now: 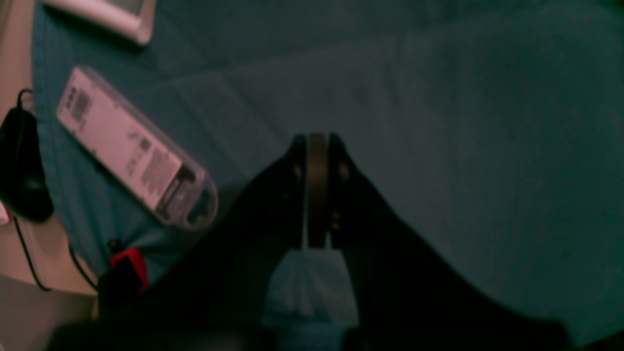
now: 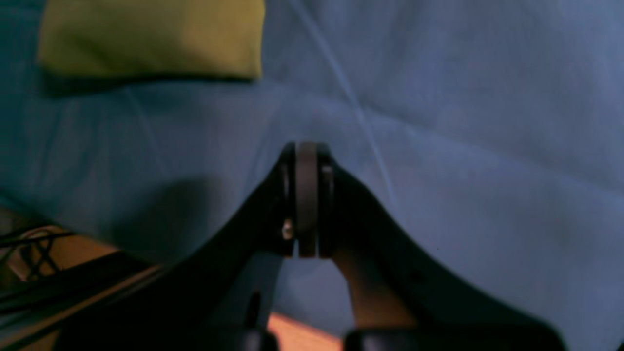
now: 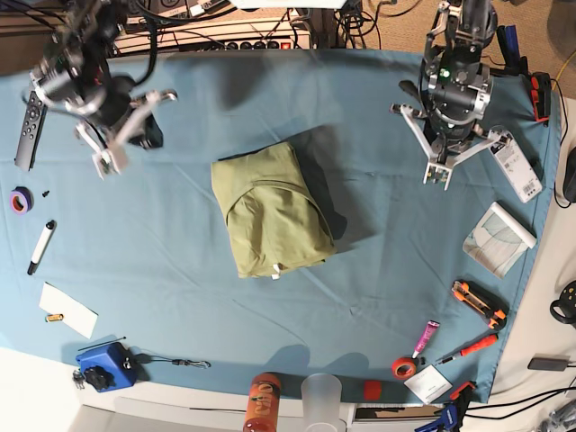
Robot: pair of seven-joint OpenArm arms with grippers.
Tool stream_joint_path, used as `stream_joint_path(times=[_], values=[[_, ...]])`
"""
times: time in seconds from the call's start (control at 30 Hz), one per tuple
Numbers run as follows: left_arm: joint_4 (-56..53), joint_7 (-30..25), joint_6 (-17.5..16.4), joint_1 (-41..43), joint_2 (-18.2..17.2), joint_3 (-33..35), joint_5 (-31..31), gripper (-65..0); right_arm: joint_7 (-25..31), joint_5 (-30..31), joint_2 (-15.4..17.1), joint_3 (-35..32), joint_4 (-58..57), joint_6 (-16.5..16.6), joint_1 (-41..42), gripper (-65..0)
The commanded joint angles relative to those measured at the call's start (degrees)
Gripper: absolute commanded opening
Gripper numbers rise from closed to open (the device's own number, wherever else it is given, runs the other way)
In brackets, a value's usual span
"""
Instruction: Layout the t-shirt on the table in an organized manner, then fold the t-shirt properly
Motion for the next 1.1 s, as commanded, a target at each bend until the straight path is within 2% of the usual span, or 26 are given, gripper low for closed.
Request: stream_joint_path(times=[0.0,0.17,0.4,0.53,0.63,0.77,1.07], values=[[1.2,-0.7,0.5,0.9,-0.6,-0.1,0.4,-65.0,0.8,1.5,0.5,1.6,1.6,0.2,-1.5,-65.0],[3.0,-0.1,0.4,6.5,-0.8,-0.1,0.7,-65.0,0.8,3.5,2.7,6.3,2.5,0.2,-8.9,-65.0],[10.6,-0.1,0.4,15.8,-0.8,-0.1,4.6,-65.0,0.8,3.4,4.9,9.5,2.5,0.2,-16.5,-65.0],[11.0,-0.4,0.4,21.4,-0.8,-0.1,2.3,-65.0,0.8,3.4,5.0,9.5,2.5,0.5,-20.6,-65.0],[10.9,-1.4,0.4,24.7,-0.8,-0.2,2.3,-65.0,0.8,3.2,5.0,9.5,2.5,2.7,-22.8,-65.0],[10.7,-2.4,0.4,27.1,-0.7,-0.2,2.3,-65.0,0.8,2.6,5.0,9.5,2.0,3.2,-24.4,-65.0],[7.1,-2.1,0.5,32.4,-0.7,-0.1,1.7,-65.0,0.8,2.5,5.9,9.4,-13.3,4.0,-25.4,-65.0]])
